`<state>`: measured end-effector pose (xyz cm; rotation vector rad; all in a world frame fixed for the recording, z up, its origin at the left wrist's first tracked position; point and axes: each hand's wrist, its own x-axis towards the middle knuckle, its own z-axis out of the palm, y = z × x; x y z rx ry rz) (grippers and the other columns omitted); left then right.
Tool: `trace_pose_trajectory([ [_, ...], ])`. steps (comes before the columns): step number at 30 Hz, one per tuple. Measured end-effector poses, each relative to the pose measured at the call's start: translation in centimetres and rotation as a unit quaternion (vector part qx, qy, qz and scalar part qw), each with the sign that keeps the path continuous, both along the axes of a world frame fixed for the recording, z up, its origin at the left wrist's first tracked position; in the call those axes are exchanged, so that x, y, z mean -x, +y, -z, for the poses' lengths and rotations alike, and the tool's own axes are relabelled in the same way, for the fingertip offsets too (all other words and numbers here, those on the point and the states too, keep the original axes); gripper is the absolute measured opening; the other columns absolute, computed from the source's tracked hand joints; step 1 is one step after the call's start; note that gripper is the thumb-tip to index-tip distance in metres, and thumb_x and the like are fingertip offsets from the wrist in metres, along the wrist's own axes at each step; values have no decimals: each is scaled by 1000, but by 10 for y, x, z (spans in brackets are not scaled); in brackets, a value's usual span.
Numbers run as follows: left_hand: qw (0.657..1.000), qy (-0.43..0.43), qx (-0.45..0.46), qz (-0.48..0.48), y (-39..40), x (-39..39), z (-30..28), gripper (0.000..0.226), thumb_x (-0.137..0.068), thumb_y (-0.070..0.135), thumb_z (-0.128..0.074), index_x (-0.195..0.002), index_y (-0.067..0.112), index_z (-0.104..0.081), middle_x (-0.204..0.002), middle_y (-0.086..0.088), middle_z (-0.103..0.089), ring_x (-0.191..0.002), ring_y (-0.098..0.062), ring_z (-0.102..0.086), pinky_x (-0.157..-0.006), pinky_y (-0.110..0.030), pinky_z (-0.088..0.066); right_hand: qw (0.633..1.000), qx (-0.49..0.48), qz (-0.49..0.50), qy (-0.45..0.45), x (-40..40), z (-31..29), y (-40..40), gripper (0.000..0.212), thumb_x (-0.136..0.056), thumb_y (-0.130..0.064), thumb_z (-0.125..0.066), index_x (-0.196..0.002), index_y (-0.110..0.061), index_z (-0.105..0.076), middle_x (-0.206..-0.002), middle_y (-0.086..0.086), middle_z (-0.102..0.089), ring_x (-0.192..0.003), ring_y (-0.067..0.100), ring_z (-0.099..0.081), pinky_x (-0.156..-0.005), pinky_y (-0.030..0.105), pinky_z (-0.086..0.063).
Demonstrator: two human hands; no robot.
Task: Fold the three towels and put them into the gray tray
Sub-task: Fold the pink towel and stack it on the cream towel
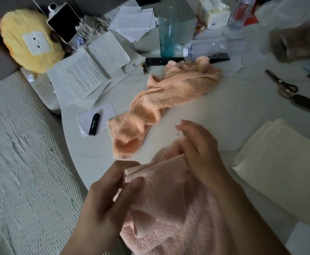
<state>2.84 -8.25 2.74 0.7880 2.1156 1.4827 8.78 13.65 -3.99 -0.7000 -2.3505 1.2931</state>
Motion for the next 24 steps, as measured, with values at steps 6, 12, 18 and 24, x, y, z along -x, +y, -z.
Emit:
trace_pose_trajectory([
  [6, 987, -127, -94, 1, -19, 5, 8, 40, -93, 44, -61, -112, 9, -66, -94, -18, -70, -93, -31, -66, -81, -34, -47, 985, 21, -5, -170, 1, 50, 29, 30, -100, -24, -46, -125, -25, -63, -128, -6, -65, -122, 19, -57, -105, 37, -41],
  [12, 960, -159, 7, -230, -35, 49, 55, 29, -86, 43, -58, -92, 17, -69, -84, -5, -70, -86, -28, -62, -76, -45, -47, 949, -46, -16, -312, -12, 65, 20, 51, -91, -48, -51, -138, -30, -44, -115, -1, -60, -112, 24, -56, -97, 44, -34],
  [18, 933, 37, 255, -251, -35, 62, 81, 36, -91, 9, -63, -126, 18, -57, -120, -12, -65, -112, -36, -62, -92, -53, -52, 957, 19, 40, -287, -16, 60, 21, 30, -82, -56, -50, -87, -30, -63, -86, -12, -63, -90, 17, -62, -86, 41, -48],
  [24, 972, 165, 167, -19, 56, 27, 64, 50, -91, 12, -69, -137, 25, -57, -140, 6, -58, -130, -12, -53, -109, -39, -45, 985, 29, 37, -167, -33, 50, 8, 6, -92, -18, -59, -86, -21, -60, -77, -8, -65, -73, 12, -62, -71, 34, -49],
])
